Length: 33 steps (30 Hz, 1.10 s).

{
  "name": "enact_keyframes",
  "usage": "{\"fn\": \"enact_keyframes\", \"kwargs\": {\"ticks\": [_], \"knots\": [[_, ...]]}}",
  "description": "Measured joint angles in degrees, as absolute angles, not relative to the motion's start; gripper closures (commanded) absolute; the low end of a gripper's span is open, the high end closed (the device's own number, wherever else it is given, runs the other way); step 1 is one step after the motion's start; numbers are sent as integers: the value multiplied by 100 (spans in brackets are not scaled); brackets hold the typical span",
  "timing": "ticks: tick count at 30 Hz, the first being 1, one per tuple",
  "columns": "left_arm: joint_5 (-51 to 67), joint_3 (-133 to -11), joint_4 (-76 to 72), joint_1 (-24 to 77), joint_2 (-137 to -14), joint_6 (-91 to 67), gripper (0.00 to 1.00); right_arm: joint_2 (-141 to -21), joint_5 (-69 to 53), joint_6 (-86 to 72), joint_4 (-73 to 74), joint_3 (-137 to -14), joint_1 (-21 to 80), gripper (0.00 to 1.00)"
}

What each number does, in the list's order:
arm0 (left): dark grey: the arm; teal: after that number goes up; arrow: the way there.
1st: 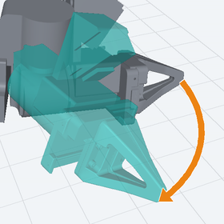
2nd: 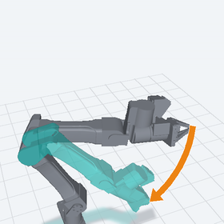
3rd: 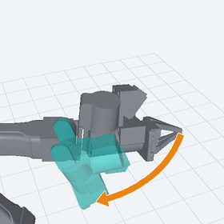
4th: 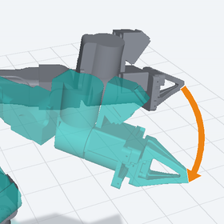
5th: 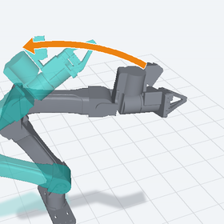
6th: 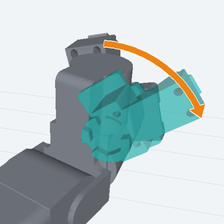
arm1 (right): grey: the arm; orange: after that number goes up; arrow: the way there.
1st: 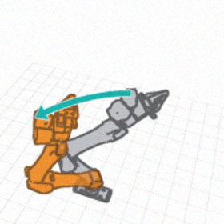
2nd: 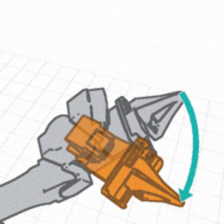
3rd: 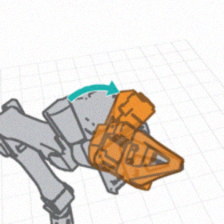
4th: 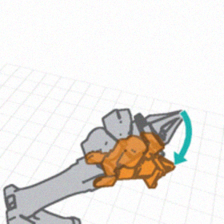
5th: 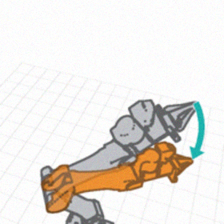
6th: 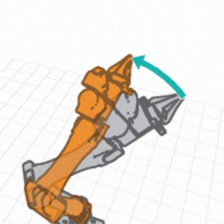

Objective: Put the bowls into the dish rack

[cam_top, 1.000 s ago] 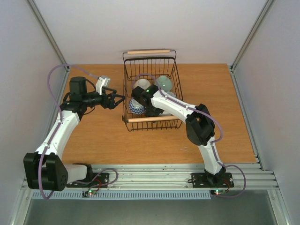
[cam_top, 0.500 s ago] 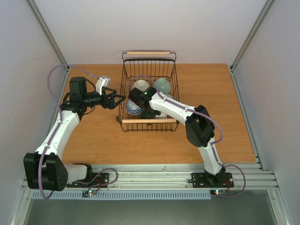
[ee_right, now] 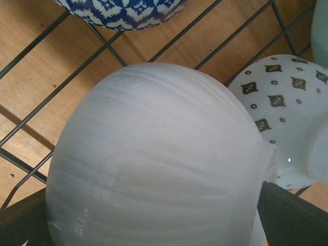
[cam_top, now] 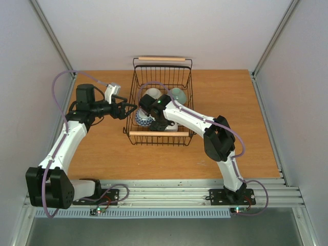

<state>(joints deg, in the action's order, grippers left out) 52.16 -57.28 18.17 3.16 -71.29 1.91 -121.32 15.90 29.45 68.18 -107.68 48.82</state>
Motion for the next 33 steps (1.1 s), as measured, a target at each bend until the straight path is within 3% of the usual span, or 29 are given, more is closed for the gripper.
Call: {"fn": "enact_keyframes", "kwargs": {"ticks": [15, 33], "knots": [[5271, -5728, 1831, 311, -7129, 193, 8, -12193, 1426, 2967, 6805, -10877, 5013, 1], [5492, -5728, 1896, 285, -7087, 217, 7, -12866, 1142, 2939, 6587, -11865, 5100, 1]]}}
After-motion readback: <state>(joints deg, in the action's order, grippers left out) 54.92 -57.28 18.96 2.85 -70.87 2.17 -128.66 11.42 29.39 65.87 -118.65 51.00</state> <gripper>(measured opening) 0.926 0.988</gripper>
